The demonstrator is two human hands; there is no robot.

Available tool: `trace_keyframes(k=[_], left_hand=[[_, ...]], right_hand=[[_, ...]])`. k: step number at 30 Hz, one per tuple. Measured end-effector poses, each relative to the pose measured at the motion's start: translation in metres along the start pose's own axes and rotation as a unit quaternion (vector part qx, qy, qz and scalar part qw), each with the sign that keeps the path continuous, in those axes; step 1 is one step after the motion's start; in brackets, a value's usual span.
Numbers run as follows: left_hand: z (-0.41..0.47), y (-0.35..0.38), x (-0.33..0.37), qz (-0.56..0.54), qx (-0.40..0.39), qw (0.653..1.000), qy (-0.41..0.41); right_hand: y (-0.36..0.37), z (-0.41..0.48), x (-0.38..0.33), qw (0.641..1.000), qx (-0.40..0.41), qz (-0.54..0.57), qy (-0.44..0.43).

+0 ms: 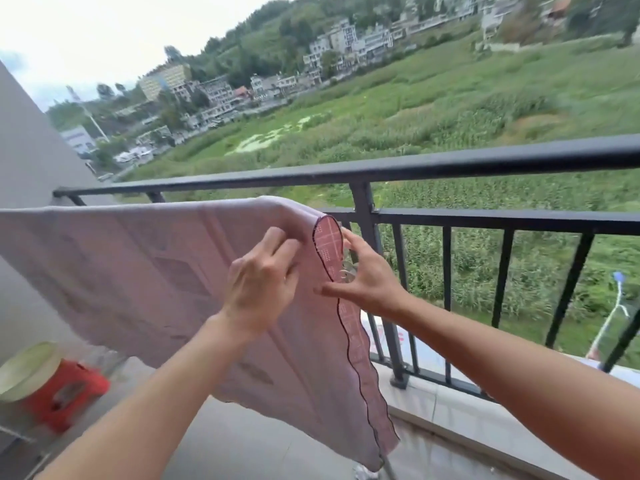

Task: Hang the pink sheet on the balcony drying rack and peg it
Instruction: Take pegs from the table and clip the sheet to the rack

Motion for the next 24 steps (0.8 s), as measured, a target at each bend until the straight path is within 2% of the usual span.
trace_keyframes(k=[3,5,8,11,13,16,19,24], left_hand=[[0.037,-0.027,0.005,0.034,0.011,0.999,0.005],[0.060,-0.039,0.011,0.062,-0.027,0.998,0.009],[0.093,-0.047,0.019,0.091,-0.159,0.983,-0.017],[0.114,-0.042,0.022,0.140,-0.298,0.944,-0.023],[0.122,-0.033,0.024,0.185,-0.353,0.917,-0.002],[0.131,-0.020,0.022,0.207,-0.363,0.908,0.017],[0.136,-0.014,0.015,0.151,-0.374,0.915,-0.001],[0.142,-0.007,0.010,0.087,-0.407,0.909,0.011]], right_hand=[[0.006,0.016,-0.012,0.990,-0.014,0.139,-0.004],[0.004,0.019,-0.015,0.987,0.046,0.157,-0.012],[0.001,0.011,-0.011,0.983,0.094,0.156,-0.011],[0.000,0.002,-0.005,0.985,0.116,0.124,-0.022],[-0.001,-0.001,-0.007,0.987,0.128,0.086,-0.040],[-0.005,-0.005,-0.012,0.991,0.117,0.058,-0.033],[-0.015,-0.011,-0.011,0.997,0.069,0.034,0.021],[-0.043,-0.021,-0.001,0.994,0.052,0.036,0.091]])
Point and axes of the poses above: each hand's wrist, its own z-axis towards the middle knuckle, its own y-axis out of the palm, x = y × z, the point moved 3 cm from there along z, towards the middle knuckle, and after that the axes turned 14 degrees about -z, right-handed, at the moved point
